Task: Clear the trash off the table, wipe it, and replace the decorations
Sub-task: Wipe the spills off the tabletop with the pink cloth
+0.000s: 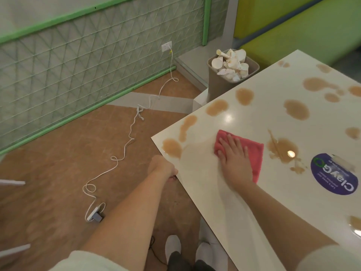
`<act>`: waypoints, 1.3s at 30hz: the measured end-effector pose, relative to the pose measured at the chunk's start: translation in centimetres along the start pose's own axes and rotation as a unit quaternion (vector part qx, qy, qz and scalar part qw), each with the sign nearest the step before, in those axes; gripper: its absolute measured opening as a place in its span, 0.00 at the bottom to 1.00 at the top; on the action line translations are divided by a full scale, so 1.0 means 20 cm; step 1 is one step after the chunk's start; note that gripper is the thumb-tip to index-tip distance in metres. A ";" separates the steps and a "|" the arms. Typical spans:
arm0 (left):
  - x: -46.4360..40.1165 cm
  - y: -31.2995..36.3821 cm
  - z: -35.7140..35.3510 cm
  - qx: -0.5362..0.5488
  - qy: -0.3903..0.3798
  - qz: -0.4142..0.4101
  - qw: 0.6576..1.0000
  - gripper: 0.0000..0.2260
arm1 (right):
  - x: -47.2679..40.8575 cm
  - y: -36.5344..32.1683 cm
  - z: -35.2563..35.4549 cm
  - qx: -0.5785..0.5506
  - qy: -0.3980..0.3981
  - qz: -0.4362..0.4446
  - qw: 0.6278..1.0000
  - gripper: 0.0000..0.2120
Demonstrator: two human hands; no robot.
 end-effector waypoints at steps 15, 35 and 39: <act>-0.04 0.03 0.14 -0.008 -0.092 -0.137 0.986 0.13 | 0.10 -0.20 -0.10 -0.001 0.024 -0.001 1.000 0.26; -0.28 0.37 0.56 -0.155 -0.041 -0.122 0.980 0.10 | -0.09 -0.91 -0.29 -0.003 -0.023 0.038 0.999 0.28; -0.28 0.39 0.57 -0.168 -0.049 -0.107 0.979 0.11 | -0.19 -0.88 -0.28 0.034 -0.006 0.046 0.998 0.23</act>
Point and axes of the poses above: each hand's wrist, its own x-axis away from the middle knuckle, its own z-axis out of the back of the hand, y = z × x, the point moved 10 cm from there along -x, towards the middle knuckle, and after that the axes turned 15 degrees about -y, right-handed, at the moved point
